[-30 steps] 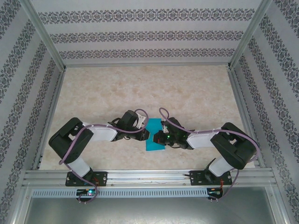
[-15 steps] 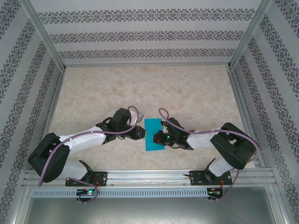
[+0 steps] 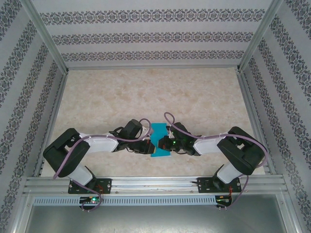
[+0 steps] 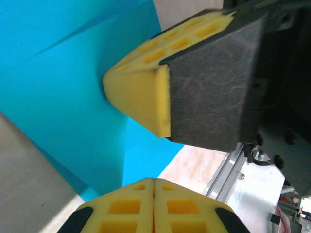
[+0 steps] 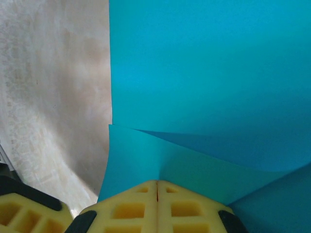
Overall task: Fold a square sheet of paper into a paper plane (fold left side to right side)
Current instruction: Fold the triangle a second time at the center of the table.
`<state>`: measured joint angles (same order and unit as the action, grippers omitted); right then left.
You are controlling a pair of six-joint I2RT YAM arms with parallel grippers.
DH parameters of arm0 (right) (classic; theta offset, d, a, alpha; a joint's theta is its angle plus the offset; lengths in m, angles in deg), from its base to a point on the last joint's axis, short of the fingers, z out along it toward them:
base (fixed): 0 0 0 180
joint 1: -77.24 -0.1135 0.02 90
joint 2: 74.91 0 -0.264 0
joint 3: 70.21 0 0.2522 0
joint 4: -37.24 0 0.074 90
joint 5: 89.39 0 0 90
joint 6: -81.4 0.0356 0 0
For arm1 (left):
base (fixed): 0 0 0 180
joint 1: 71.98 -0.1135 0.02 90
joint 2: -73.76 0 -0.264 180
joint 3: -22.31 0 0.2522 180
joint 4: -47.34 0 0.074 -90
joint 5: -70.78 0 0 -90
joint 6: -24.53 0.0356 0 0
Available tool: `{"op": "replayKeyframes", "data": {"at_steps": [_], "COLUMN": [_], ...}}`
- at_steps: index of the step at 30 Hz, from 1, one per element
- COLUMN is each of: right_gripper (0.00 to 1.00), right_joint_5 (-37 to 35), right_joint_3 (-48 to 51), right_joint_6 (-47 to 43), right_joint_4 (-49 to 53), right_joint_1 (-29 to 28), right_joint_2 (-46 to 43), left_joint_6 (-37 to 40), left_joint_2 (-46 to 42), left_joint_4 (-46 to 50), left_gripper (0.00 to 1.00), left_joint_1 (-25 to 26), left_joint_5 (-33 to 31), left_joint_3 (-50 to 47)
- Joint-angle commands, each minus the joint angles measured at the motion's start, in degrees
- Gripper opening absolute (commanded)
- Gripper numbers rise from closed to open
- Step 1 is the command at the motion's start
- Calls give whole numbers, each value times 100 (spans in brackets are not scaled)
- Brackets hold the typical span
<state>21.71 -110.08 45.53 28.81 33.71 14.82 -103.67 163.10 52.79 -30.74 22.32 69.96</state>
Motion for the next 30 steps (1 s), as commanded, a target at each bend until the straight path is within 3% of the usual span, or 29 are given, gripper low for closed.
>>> {"op": "replayKeyframes", "data": {"at_steps": [1,10,30], "right_gripper": [0,0,0], "right_joint_5": [-93,-62,51], "right_joint_3": [69,54,-13], "right_joint_6": [13,-26,-80], "right_joint_4": [387,427,444], "right_joint_1": [-80,-77,-62], "right_joint_2": [211,230,204], "left_joint_6": [-56,82,102], "left_joint_2": [124,306,575], "left_joint_4": [-320,-90,-110], "left_gripper": [7,6,6], "left_joint_1": [83,89,87], "left_joint_5": [173,-264,-352], "left_joint_3": [178,160,-15]}}
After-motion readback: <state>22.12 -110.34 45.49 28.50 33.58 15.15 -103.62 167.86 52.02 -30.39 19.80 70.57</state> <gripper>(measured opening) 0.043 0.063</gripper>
